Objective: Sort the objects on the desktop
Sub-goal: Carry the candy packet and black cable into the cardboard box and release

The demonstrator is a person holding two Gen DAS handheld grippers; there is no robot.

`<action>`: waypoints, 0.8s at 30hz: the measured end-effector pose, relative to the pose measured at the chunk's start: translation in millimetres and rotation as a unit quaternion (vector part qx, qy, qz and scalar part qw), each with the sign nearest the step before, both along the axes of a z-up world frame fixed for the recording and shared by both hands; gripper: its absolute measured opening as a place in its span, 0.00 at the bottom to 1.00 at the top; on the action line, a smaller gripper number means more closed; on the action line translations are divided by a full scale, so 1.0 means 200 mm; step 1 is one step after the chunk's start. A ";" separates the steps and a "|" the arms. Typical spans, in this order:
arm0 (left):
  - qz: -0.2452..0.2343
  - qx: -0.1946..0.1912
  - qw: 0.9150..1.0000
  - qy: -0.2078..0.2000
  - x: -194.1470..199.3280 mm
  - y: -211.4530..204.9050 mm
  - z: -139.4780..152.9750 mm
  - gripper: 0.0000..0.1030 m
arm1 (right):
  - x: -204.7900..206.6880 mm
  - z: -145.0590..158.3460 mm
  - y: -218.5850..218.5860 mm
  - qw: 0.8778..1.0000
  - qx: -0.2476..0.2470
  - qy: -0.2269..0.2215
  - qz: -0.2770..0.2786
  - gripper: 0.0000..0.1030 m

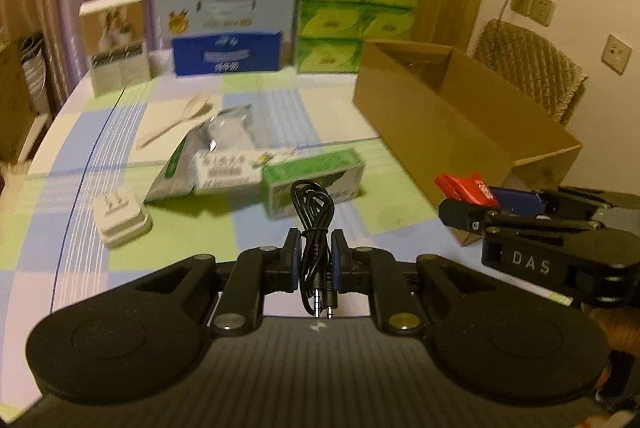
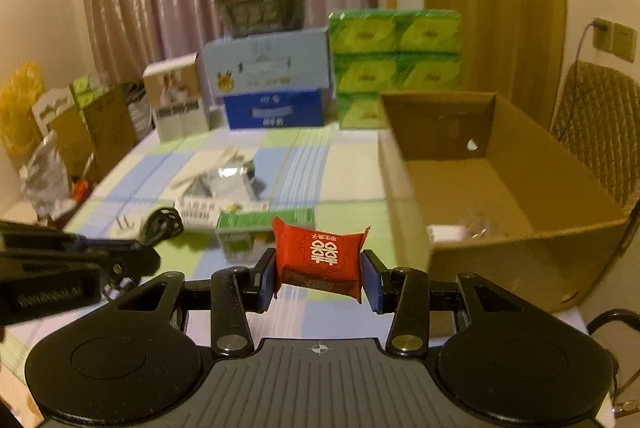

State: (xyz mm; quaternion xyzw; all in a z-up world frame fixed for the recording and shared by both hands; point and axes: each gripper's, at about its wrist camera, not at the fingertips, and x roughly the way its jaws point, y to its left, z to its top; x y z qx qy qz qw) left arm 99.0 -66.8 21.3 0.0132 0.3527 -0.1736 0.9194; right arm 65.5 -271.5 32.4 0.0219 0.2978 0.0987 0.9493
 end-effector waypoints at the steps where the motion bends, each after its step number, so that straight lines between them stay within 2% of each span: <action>1: -0.005 0.001 1.000 -0.005 0.00 -0.02 0.02 0.11 | 0.00 0.04 -0.03 1.000 0.002 -0.006 -0.003 0.40; 7: -0.043 0.008 0.999 -0.027 0.00 -0.20 0.15 0.11 | 0.03 0.24 -0.24 0.998 -0.020 -0.047 -0.032 0.40; 11: -0.075 0.006 0.997 -0.034 0.03 -0.36 0.22 0.11 | 0.09 0.30 -0.43 0.996 -0.037 -0.057 -0.055 0.40; 17: -0.116 0.004 0.993 -0.037 0.13 -0.63 0.27 0.11 | 0.19 0.29 -0.67 0.995 -0.042 -0.046 -0.080 0.40; 24: -0.151 0.005 0.988 -0.023 0.28 -0.90 0.21 0.11 | 0.28 0.19 -0.82 0.995 -0.032 -0.024 -0.092 0.40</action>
